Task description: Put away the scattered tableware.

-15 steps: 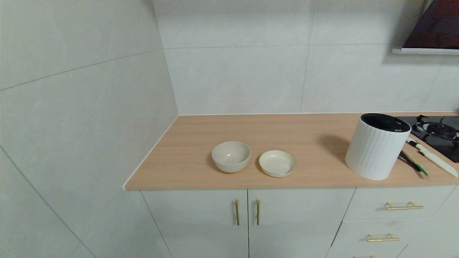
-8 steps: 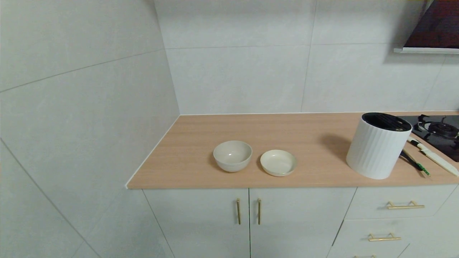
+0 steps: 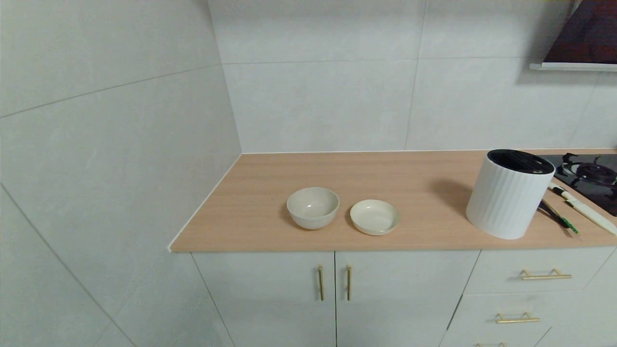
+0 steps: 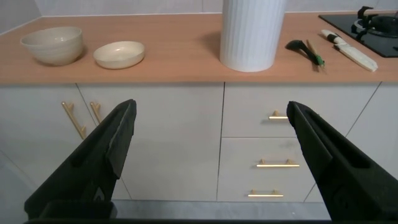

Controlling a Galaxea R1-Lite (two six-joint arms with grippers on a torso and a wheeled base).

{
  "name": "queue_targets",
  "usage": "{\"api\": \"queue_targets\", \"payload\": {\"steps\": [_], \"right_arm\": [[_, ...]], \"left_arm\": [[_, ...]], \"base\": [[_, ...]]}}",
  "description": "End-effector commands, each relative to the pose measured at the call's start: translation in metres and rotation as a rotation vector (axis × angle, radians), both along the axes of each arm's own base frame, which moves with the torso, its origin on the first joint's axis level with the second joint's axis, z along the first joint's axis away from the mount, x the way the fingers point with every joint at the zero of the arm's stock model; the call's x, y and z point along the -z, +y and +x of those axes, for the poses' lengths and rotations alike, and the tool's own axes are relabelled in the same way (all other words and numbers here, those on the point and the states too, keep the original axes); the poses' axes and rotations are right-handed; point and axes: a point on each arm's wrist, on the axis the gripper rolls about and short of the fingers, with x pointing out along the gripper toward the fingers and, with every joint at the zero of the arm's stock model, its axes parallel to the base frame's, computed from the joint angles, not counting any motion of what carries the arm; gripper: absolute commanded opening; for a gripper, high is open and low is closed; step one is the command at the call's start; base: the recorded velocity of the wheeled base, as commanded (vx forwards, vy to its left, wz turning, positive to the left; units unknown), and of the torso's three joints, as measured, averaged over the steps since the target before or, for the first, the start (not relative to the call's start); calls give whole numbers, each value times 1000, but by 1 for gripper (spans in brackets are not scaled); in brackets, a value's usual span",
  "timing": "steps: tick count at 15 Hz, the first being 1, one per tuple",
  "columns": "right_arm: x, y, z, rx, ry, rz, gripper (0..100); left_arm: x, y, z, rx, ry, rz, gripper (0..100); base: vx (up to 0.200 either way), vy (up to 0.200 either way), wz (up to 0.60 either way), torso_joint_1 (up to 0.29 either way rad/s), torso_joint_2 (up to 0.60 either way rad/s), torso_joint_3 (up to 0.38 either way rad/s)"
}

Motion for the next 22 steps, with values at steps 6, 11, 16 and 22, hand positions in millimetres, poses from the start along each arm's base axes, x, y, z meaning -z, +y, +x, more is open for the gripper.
{"api": "queue_targets", "payload": {"steps": [6, 11, 16, 22], "right_arm": [[0, 0, 0, -1, 0, 0, 100], [0, 0, 0, -1, 0, 0, 100], [0, 0, 0, -1, 0, 0, 100], [0, 0, 0, -1, 0, 0, 100]], "left_arm": [[0, 0, 0, 0, 2, 0, 100], [0, 0, 0, 0, 1, 0, 100], [0, 0, 0, 0, 1, 0, 100], [0, 0, 0, 0, -1, 0, 100]], "base": [[0, 0, 0, -232, 519, 282], [0, 0, 0, -230, 530, 297], [0, 0, 0, -203, 500, 293], [0, 0, 0, -173, 474, 303]]}}
